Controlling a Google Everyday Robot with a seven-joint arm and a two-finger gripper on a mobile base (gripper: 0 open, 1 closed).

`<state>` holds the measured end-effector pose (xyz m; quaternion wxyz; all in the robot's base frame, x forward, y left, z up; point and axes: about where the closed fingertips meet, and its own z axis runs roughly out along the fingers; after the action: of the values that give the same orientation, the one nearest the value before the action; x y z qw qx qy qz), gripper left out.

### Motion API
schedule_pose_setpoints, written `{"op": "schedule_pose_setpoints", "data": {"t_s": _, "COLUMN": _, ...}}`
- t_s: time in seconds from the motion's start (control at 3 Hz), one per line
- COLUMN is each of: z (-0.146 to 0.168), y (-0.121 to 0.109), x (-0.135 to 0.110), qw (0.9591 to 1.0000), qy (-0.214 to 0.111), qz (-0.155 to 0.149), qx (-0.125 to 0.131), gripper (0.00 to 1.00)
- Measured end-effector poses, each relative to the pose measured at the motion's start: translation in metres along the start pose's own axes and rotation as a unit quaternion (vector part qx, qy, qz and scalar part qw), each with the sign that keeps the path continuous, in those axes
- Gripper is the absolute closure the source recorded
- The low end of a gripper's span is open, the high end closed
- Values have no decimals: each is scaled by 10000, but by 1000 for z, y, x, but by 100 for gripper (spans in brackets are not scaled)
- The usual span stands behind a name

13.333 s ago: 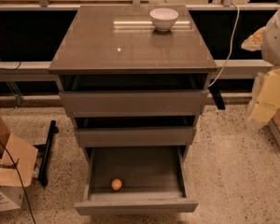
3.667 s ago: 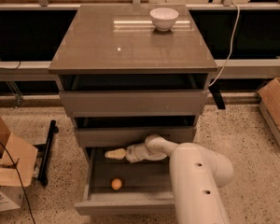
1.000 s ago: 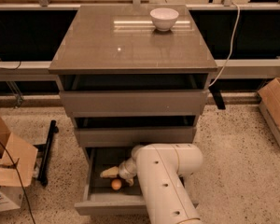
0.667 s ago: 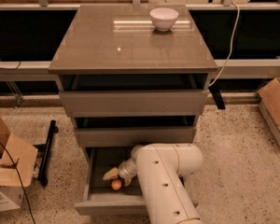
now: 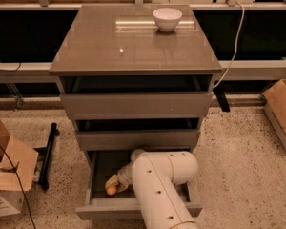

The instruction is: Pick orange from bottom drawer and place on counter

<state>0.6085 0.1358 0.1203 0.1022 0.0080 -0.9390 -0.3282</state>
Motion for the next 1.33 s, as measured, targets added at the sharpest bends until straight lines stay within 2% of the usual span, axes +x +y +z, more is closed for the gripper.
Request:
{"op": "schedule_pose_setpoints", "data": {"t_s": 0.33, "z": -10, "y": 8, "x": -7, "qw": 9998, "qy": -155, "qz": -108, "qx": -109, "gripper": 94}}
{"op": "schedule_pose_setpoints", "data": {"t_s": 0.67, "z": -58, "y": 32, "x": -12, "qw": 9943, "qy": -795, "qz": -582, "qx": -409, "gripper": 100}}
{"op": "schedule_pose_setpoints", "data": {"t_s": 1.0, "z": -125, "y": 64, "x": -9, "qw": 9747, "qy": -1677, "qz": -1291, "qx": -721, "gripper": 100}}
{"op": "schedule_pose_setpoints", "data": {"t_s": 1.33, "z": -154, "y": 79, "x": 30, "qw": 9529, "qy": -2278, "qz": -1724, "qx": -1022, "gripper": 100}}
